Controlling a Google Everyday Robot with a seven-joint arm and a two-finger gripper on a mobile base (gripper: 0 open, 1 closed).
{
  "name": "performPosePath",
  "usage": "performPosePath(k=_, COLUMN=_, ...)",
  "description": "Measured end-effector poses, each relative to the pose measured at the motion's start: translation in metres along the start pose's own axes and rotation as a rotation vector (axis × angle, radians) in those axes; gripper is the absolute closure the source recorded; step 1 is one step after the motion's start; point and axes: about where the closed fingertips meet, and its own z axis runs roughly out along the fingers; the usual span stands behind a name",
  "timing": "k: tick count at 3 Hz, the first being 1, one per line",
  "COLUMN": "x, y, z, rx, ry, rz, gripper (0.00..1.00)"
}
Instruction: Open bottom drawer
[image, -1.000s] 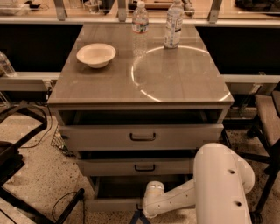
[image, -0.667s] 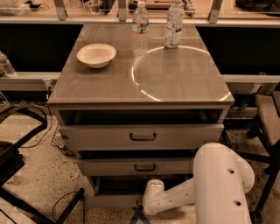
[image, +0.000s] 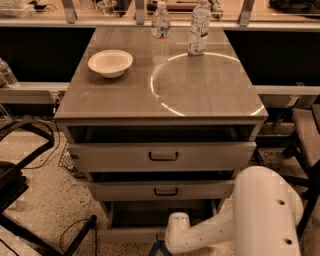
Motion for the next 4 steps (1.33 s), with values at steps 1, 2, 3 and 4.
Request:
performPosePath(k=1, x=0.002, y=0.011, z=-0.007, rx=0.009, ry=0.007, rz=0.005, gripper=1.0)
performPosePath(k=2, x=0.002, y=0.012, z=-0.007, rx=0.009, ry=0.007, rz=0.005, gripper=1.0)
performPosePath(k=3, x=0.004, y=0.015, z=-0.011, rx=0.019, ry=0.01, rz=0.008, gripper=1.0)
performPosePath(k=4, x=0.006, y=0.017, z=-0.023, rx=0.035, ry=0.017, rz=0.011, gripper=1.0)
